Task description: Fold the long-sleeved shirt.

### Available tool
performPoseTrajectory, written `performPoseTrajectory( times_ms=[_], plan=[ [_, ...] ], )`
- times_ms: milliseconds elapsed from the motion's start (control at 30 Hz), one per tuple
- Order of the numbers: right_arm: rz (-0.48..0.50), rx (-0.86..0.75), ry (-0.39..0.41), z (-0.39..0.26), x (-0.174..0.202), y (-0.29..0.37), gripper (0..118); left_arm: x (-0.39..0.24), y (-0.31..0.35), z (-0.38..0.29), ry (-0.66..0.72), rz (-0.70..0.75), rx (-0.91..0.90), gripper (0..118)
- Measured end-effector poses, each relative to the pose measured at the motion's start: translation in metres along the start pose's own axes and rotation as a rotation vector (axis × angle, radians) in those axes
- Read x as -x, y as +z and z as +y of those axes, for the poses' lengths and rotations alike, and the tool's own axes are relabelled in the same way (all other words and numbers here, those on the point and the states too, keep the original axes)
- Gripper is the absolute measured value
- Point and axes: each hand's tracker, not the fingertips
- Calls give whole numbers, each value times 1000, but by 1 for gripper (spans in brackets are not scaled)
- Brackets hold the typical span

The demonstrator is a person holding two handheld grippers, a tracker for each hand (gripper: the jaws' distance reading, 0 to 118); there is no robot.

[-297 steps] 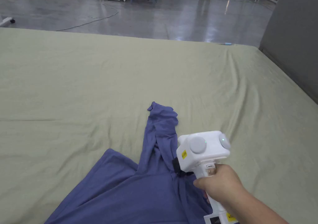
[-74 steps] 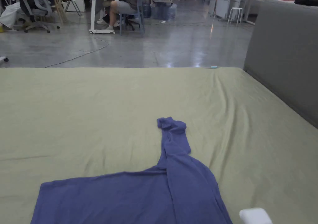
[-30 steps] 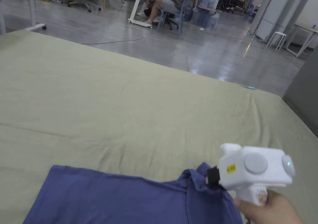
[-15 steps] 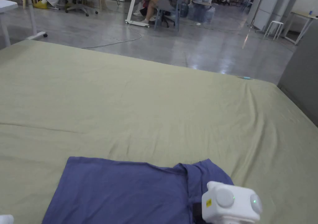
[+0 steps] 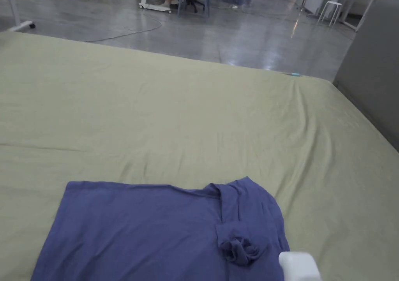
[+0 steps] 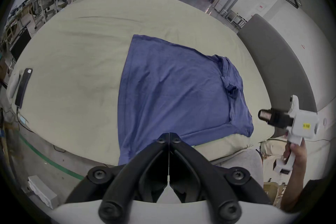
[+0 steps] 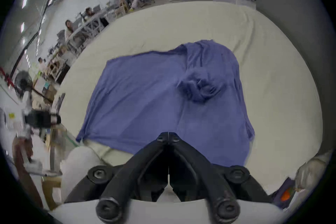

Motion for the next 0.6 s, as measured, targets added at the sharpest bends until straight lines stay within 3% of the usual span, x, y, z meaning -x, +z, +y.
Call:
performPoseTrajectory(
  times_ms=[133,167,200,233,300,467,600],
  plan=[
    [30,-6,-22,15,0,-10,0,10,-22,47,-5,-52,-26,5],
    [28,-6,-24,18,-3,-13,0,14,-32,68,-30,-53,-71,31],
    [28,-3,-34,21,-3,-14,0,19,-45,90,-43,-30,-72,92],
    [32,-5,-64,23,-7,-17,0,23,-63,116,-51,27,-55,118],
    [52,-12,-125,24,-15,-22,0,37,-91,165,-3,114,-80,116],
    [22,21,-150,22,-31,-37,0,84,-202,248,-12,295,-39,115],
    [-20,68,-151,30,-51,-51,0,89,-260,265,-63,409,24,94]
  ],
)
